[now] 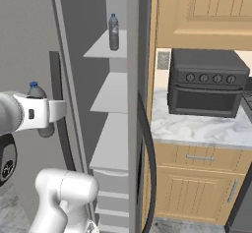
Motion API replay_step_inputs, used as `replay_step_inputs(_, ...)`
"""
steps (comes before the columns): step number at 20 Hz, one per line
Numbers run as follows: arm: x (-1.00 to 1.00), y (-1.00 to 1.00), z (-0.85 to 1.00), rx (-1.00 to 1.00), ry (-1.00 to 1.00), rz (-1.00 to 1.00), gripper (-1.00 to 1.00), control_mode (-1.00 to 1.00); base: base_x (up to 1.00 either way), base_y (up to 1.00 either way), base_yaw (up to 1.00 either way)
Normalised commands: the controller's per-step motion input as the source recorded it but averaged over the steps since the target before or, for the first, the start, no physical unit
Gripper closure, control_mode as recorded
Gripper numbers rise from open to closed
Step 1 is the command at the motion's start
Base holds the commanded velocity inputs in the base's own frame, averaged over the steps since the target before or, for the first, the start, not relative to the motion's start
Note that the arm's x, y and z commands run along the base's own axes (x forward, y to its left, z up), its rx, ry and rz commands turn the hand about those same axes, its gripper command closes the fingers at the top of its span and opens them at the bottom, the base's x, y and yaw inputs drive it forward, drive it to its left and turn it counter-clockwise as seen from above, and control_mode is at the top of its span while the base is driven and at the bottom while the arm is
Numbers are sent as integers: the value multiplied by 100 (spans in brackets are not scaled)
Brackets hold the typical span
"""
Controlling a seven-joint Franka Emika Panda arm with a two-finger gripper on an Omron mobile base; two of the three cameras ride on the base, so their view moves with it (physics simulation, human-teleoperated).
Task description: Take the bottled waters from the counter and place them in the freezer to freeze. Close the freezer door after placing the bottles.
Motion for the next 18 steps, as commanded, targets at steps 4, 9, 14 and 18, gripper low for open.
replay_step_inputs(4,5,-10,8,-1,-8,0,100,-100,0,0,0)
replay_step_inputs(9,11,-14,21,0,-7,0,100,-100,0,0,0)
replay_step_inputs(14,24,-8,21,0,-3,-3,100,-100,0,0,0)
replay_step_inputs(18,19,-11,11,0,0,-10,100,-100,0,0,0)
